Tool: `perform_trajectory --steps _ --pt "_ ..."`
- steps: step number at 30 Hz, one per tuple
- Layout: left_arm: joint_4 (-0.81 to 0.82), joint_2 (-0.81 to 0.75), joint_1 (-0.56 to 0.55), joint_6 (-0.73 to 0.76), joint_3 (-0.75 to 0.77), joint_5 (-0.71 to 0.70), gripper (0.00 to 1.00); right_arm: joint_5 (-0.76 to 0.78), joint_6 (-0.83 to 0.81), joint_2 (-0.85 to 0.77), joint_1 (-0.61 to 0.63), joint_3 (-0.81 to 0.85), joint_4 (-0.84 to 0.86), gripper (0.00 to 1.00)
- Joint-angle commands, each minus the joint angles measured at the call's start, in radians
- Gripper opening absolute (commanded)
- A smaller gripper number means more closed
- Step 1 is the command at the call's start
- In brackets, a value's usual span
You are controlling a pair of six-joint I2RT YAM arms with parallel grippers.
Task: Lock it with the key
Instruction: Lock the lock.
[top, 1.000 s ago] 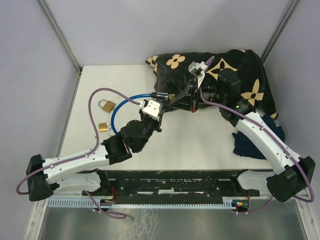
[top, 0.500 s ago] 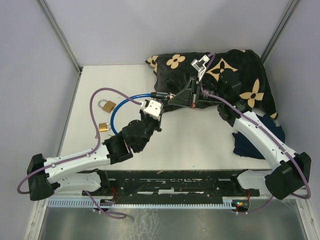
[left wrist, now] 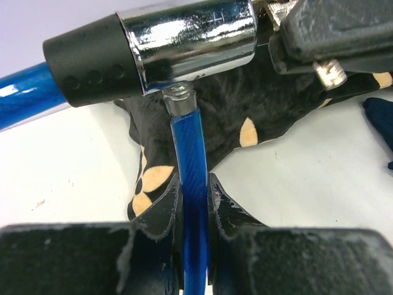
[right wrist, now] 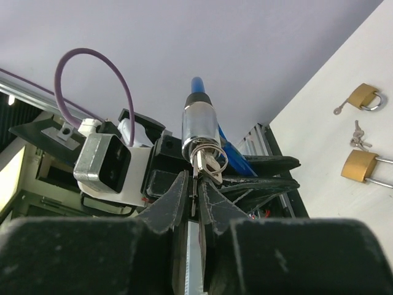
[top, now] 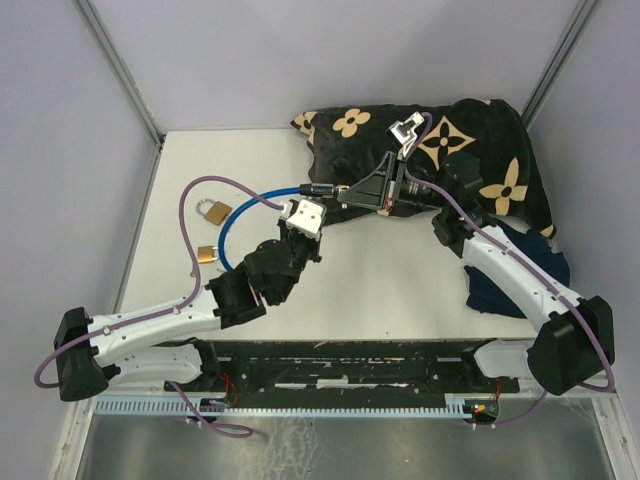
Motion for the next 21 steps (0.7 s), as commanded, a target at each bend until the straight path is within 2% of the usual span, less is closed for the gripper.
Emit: perform_trajectory --steps 1,12,17,21 --pt "0.066 -0.022 -0.002 0.047 0.040 -0.030 0.03 0.029 0.114 -0.004 -0.008 -0.004 0.164 0.17" --pt "0.032 -0.018 -0.001 0.044 0.054 -0.032 0.03 0.059 0.145 -0.026 -0.045 -0.029 0.159 0.19" --pt "0.025 -0.025 -0.001 0.045 0.055 -0.033 0.03 0.064 0.142 -0.038 -0.065 -0.045 0.135 0.33" --pt "0.021 -0.026 0.000 0.047 0.052 -0.032 0.03 0.054 0.123 -0.044 -0.069 -0.054 0.125 0.38"
